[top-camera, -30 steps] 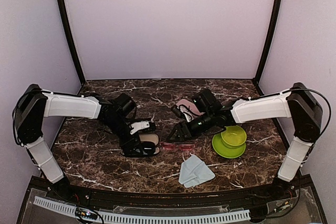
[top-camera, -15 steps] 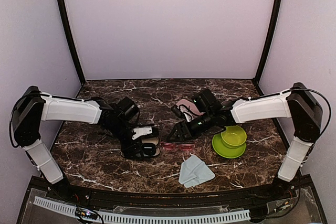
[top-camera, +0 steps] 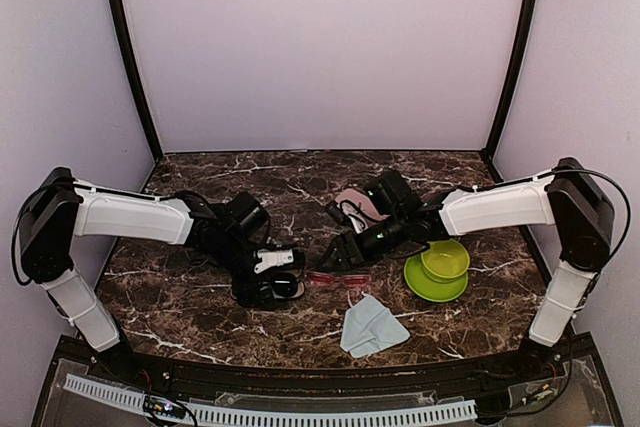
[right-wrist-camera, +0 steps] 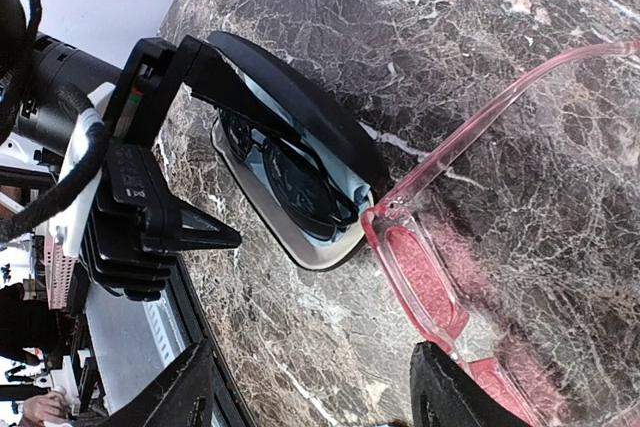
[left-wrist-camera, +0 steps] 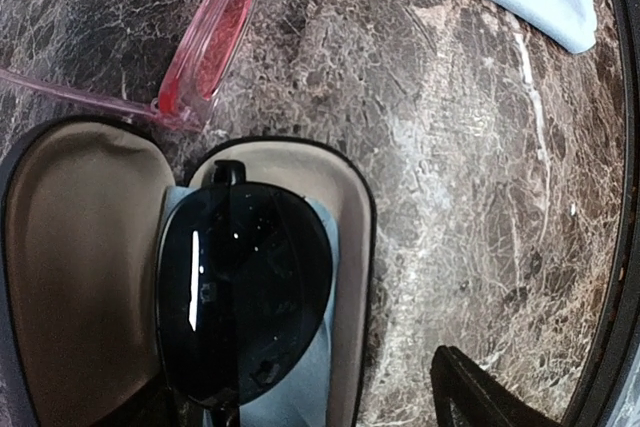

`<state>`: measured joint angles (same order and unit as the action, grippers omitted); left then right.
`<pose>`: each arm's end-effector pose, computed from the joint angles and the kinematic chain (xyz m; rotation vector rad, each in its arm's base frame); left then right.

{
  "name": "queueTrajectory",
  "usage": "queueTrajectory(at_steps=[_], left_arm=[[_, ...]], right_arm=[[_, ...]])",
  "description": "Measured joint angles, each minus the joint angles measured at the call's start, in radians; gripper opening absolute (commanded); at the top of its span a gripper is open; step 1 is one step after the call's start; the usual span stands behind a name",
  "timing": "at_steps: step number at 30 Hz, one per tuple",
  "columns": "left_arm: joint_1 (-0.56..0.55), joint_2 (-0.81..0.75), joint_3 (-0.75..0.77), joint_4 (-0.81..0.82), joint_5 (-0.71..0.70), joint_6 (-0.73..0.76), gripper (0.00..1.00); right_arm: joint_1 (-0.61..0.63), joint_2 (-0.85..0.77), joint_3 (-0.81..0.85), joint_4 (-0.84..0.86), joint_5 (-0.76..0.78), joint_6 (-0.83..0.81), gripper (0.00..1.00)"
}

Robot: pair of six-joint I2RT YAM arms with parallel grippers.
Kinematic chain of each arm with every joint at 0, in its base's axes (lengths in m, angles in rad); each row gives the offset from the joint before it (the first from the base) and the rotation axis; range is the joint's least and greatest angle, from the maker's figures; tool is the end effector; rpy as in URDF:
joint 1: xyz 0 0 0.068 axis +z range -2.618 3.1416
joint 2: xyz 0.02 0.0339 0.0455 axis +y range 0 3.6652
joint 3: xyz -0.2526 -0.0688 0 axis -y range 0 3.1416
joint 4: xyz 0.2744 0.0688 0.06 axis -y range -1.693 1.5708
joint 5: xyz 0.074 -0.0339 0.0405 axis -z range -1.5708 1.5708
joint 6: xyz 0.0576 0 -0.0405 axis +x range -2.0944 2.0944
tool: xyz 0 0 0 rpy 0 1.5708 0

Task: Organize the sunglasses
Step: Place the sunglasses in the sunglasses case.

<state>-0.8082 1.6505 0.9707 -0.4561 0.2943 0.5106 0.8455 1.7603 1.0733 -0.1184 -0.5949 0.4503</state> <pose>0.2267 -0.2614 0.1224 1.7335 2.0913 -0.4869 0.2426 0.3223 0.1462 -0.8221 2.4777 1.2627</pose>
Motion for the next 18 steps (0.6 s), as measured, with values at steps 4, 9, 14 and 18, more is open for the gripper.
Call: queueTrajectory(at_steps=[4,9,14,18], left_arm=[[-0.011,-0.015,-0.02,0.026,-0.029,0.0,0.81],[-0.034,-0.053,-0.05,0.066,-0.073,0.001,0.82],[-0.057,-0.065,-0.064,0.089,-0.118,0.002,0.82],[-0.066,-0.065,-0.07,0.097,-0.136,0.005,0.86]], right_arm=[[0.0,0.0,0.0,0.0,0.0,0.0,0.67],[0.003,0.001,0.0,0.0,-0.005,0.0,0.67],[0.005,0.005,0.0,0.005,-0.011,0.001,0.67],[0.006,0.005,0.0,0.008,-0.011,0.004,0.67]])
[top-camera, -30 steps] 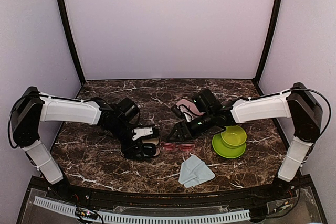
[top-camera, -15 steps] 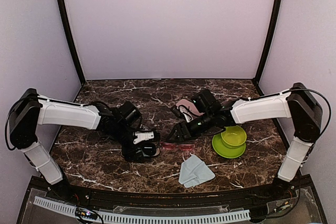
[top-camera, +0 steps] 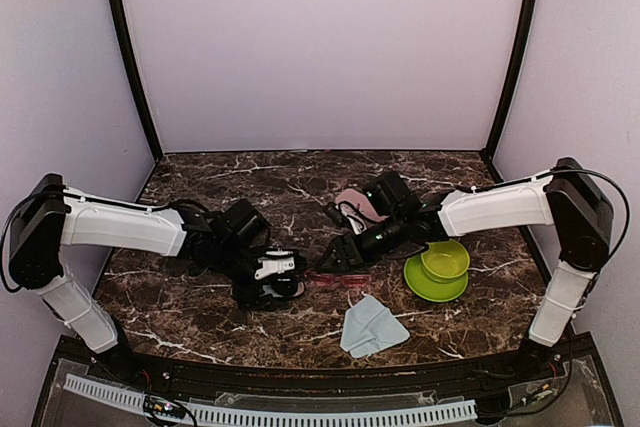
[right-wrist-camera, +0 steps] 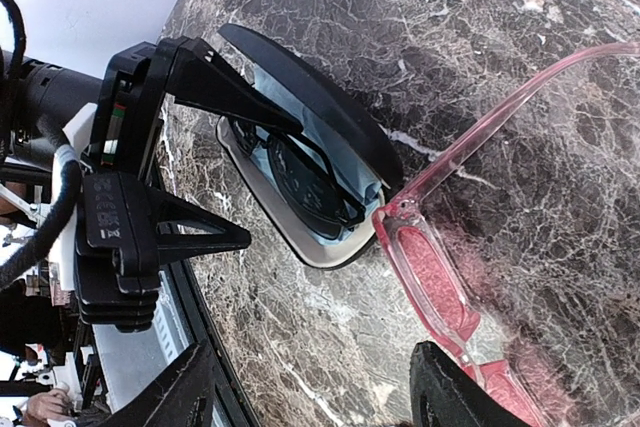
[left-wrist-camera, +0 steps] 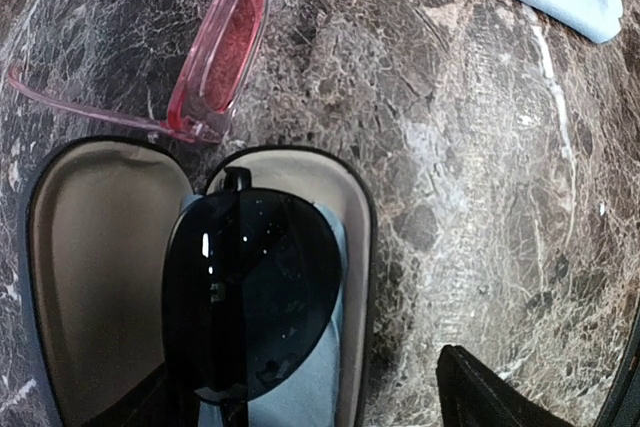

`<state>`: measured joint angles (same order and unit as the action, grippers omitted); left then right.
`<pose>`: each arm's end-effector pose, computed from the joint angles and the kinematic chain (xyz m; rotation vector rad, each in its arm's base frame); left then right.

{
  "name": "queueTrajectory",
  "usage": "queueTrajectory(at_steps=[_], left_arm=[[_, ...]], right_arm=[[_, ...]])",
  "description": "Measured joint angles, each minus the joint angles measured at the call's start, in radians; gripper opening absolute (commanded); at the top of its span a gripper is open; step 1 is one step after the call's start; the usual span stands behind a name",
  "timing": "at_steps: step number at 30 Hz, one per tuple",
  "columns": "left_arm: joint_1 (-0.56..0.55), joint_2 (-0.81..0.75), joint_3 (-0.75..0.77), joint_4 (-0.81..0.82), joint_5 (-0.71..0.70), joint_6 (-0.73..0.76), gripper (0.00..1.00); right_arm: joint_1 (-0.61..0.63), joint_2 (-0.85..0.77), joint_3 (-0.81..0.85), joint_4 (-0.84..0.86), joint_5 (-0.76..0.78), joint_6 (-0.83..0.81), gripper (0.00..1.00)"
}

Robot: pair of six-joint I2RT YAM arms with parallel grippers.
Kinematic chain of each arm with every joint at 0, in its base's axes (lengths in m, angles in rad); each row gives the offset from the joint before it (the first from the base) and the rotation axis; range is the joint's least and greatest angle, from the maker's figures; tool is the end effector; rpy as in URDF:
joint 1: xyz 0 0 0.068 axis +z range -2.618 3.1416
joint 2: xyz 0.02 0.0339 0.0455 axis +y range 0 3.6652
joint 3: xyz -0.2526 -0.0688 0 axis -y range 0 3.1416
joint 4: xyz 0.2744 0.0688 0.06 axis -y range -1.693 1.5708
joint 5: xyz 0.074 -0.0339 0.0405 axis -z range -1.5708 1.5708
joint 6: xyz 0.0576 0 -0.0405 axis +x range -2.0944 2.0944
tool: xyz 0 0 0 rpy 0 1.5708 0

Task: Organize the sunglasses
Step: Place the sunglasses in the sunglasses case, then adjust the sunglasses in the sunglasses case.

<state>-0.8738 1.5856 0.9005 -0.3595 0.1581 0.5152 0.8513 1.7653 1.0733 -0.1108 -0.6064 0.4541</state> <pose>0.2112 -0.2665 0.1257 1.7279 1.9867 -0.3316 0.2407 0.3245 0.1452 -0.8325 2.4762 1.2802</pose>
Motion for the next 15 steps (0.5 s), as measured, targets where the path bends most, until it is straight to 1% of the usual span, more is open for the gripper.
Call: queueTrajectory(at_steps=[15], left_arm=[[-0.026,0.005,-0.001,-0.001,-0.008,-0.001,0.84]], right_arm=[[0.005,0.004,0.0,0.006,-0.003,0.001,0.67]])
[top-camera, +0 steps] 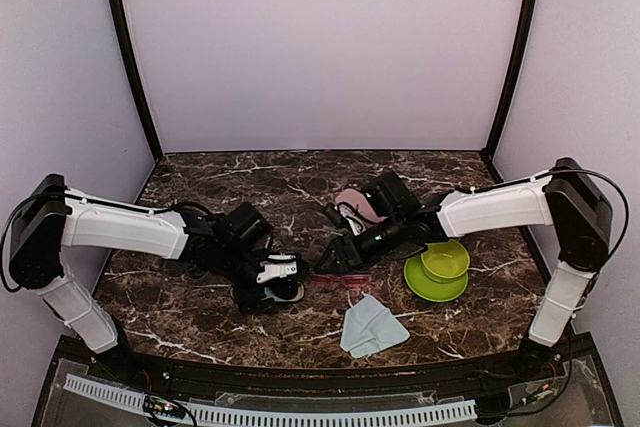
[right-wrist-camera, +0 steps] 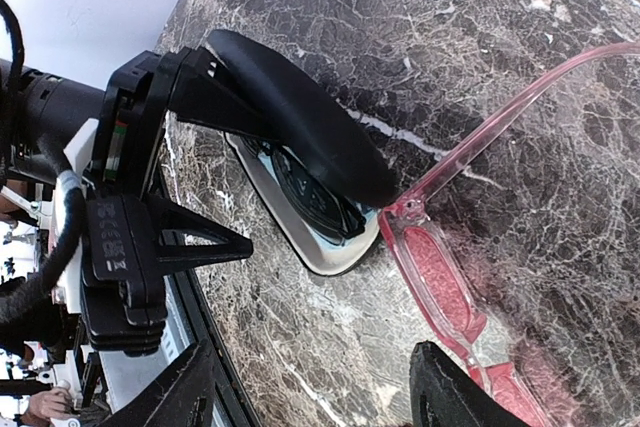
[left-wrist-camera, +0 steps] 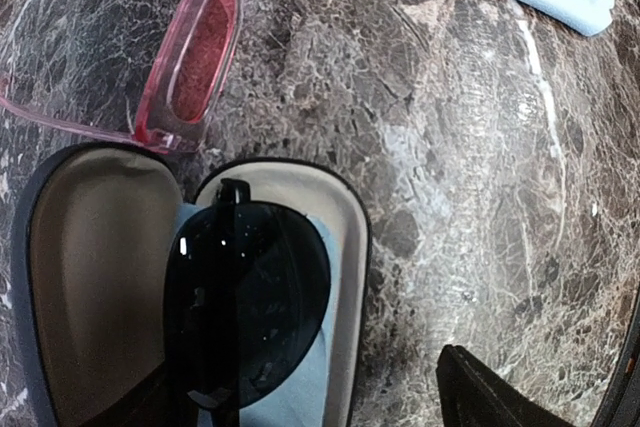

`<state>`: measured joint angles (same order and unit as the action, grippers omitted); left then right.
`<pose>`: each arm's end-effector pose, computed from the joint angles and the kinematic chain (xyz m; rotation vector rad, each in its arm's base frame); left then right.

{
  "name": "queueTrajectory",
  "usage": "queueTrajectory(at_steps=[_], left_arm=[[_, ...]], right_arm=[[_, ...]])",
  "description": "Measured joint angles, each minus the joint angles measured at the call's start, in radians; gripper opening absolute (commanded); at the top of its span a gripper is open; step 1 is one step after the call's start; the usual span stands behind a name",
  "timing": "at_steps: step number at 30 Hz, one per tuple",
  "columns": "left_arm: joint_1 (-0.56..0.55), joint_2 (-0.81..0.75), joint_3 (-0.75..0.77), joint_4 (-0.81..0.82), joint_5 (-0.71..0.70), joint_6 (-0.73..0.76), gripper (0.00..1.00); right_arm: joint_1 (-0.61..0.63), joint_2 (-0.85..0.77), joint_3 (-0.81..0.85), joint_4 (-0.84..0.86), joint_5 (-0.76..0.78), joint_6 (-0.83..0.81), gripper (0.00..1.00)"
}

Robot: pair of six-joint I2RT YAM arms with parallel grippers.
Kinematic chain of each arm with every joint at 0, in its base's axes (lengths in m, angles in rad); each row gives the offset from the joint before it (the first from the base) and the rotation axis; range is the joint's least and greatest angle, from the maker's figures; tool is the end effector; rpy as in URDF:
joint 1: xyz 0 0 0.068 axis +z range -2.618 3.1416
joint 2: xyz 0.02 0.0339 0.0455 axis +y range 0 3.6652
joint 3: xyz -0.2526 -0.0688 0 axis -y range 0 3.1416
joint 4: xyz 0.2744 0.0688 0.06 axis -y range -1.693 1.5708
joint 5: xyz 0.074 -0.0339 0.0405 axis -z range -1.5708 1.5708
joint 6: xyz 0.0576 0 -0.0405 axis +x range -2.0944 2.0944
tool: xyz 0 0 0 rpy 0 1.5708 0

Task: Organize the sunglasses
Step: Adjust the sunglasses in the sunglasses case.

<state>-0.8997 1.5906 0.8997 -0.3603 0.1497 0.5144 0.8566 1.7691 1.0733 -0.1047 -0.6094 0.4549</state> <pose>0.2045 -0.2714 0.1238 1.7555 1.9736 -0.3288 0.2392 0.3263 0.1443 -0.8408 2.4734 1.2865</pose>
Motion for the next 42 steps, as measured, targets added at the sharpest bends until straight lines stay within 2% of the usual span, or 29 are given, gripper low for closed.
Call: queueTrajectory(at_steps=[18,21,36,42], left_arm=[[-0.039,-0.009,-0.068,0.074,-0.086,-0.012,0.89],[-0.045,-0.028,-0.089,0.086,-0.101,-0.015,0.94],[-0.08,-0.074,-0.138,0.145,-0.175,-0.009,0.94],[-0.081,-0.074,-0.144,0.159,-0.197,-0.002,0.97]], right_arm=[[0.009,0.019,0.016,-0.002,0.0,0.002,0.66],[0.014,0.031,0.029,-0.006,0.0,0.001,0.66],[0.021,0.043,0.043,-0.01,0.0,-0.001,0.66],[0.021,0.049,0.043,-0.014,0.0,-0.001,0.65]])
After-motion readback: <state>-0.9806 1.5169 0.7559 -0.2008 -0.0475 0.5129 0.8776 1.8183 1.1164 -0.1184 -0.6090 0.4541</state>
